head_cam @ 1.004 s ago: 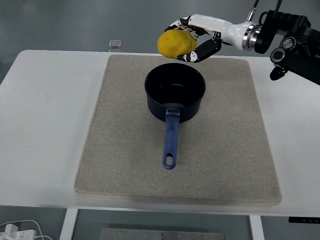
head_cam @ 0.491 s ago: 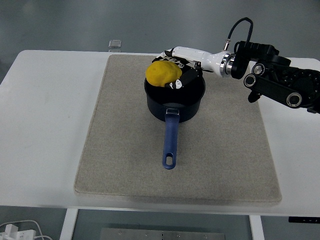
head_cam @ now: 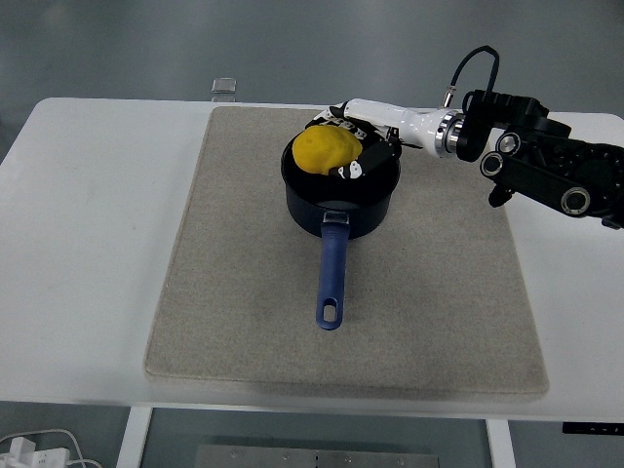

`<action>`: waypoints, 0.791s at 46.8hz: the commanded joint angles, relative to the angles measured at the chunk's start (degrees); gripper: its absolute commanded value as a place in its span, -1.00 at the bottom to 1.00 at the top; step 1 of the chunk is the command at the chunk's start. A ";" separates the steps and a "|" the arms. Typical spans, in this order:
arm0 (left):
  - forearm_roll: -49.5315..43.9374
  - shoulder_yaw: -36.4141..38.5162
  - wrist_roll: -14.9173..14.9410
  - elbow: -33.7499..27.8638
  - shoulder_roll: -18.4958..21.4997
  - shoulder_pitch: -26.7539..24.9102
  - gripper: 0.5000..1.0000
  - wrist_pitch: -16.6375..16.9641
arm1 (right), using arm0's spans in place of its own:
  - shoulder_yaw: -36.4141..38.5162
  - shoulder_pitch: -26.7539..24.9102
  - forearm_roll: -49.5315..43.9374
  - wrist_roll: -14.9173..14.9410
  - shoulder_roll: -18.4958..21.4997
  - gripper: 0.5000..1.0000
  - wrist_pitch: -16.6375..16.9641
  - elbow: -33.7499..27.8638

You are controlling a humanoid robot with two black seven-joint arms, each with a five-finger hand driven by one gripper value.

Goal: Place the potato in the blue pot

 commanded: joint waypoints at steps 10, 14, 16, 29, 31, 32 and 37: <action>0.01 0.00 0.01 0.00 0.00 -0.06 1.00 0.00 | 0.14 -0.89 0.02 0.00 -0.34 0.78 -0.03 -0.16; 0.01 0.00 0.01 0.00 0.00 -0.06 1.00 0.00 | 0.14 -1.42 0.10 0.00 -0.42 0.79 -0.12 -0.60; 0.01 0.00 0.01 0.00 0.00 0.02 1.00 0.00 | 0.23 -1.59 0.10 0.00 -0.42 0.78 -0.21 -0.77; 0.01 0.00 0.01 0.00 0.00 0.02 1.00 0.00 | 0.40 -1.51 0.54 0.00 -1.13 0.78 -0.30 -0.77; 0.01 0.00 0.01 0.00 0.00 0.02 1.00 0.00 | 0.40 -1.51 0.54 0.00 -1.21 0.79 -0.30 -0.86; 0.01 0.00 0.01 0.00 0.00 0.02 1.00 0.00 | 0.40 -1.51 0.54 0.00 -1.22 0.79 -0.30 -0.78; 0.09 0.00 0.01 0.00 0.00 0.02 1.00 0.00 | 0.58 -1.51 0.54 0.00 -1.22 0.79 -0.30 -0.86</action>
